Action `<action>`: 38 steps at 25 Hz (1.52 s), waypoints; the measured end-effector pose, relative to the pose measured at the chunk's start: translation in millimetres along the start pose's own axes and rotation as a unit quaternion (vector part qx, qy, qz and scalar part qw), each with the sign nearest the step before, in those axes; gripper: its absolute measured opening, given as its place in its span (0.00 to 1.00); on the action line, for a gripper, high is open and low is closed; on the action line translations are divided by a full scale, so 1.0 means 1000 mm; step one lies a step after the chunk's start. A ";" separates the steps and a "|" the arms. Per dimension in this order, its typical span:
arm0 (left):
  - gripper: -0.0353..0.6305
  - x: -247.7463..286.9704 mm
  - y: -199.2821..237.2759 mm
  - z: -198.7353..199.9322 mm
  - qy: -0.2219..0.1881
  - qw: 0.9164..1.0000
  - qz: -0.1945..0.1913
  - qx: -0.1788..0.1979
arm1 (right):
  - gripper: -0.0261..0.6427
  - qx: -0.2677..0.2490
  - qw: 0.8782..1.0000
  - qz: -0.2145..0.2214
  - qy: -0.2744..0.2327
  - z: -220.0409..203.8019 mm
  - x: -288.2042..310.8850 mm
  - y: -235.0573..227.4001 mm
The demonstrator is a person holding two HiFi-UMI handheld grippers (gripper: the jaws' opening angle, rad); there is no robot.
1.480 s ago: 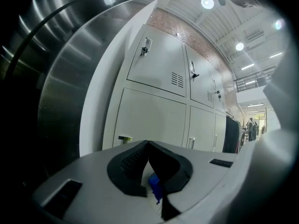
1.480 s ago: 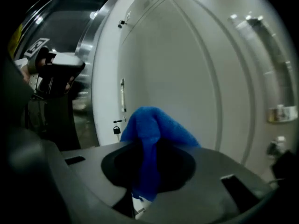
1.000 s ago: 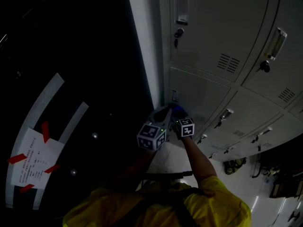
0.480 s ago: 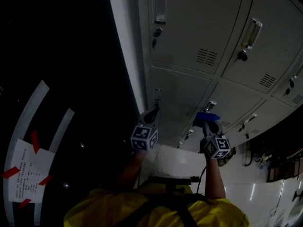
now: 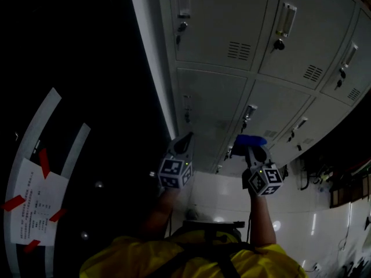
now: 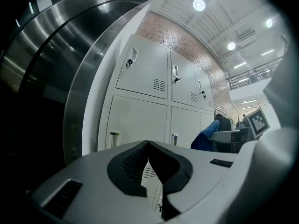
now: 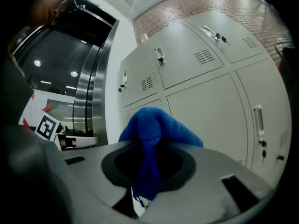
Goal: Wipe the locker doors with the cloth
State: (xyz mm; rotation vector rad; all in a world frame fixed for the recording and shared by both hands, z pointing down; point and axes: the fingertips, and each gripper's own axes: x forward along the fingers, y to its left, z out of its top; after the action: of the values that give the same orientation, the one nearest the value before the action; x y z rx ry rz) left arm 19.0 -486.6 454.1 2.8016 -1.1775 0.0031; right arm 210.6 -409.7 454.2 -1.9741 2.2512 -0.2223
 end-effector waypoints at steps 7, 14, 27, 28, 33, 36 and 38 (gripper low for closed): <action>0.04 -0.074 -0.072 -0.015 0.001 1.000 -0.008 0.002 | 0.15 0.019 1.000 0.016 -0.009 -0.006 -0.095 0.019; 0.04 -0.189 -0.190 -0.045 -0.007 1.000 0.000 -0.002 | 0.15 0.031 0.999 0.030 -0.021 -0.019 -0.265 0.036; 0.04 -0.386 -0.355 -0.058 -0.002 1.000 -0.013 -0.006 | 0.15 0.034 0.998 0.037 -0.033 -0.012 -0.514 0.099; 0.04 -0.393 -0.360 -0.055 -0.004 1.000 -0.016 -0.004 | 0.15 0.031 0.998 0.037 -0.037 -0.009 -0.522 0.105; 0.04 -0.421 -0.369 -0.051 0.001 0.999 -0.034 0.002 | 0.15 0.038 0.997 0.039 -0.045 -0.005 -0.547 0.135; 0.04 -0.437 -0.369 -0.046 0.007 0.999 -0.040 0.006 | 0.15 0.036 0.998 0.036 -0.045 -0.001 -0.557 0.153; 0.04 -0.445 -0.365 -0.045 0.005 0.999 -0.040 0.005 | 0.15 0.037 0.998 0.034 -0.046 -0.002 -0.562 0.160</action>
State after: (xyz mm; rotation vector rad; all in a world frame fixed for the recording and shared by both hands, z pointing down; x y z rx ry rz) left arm -31.0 88.5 446.7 2.8524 -1.0643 0.0170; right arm 128.0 167.8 427.6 -1.8298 2.2149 -0.2012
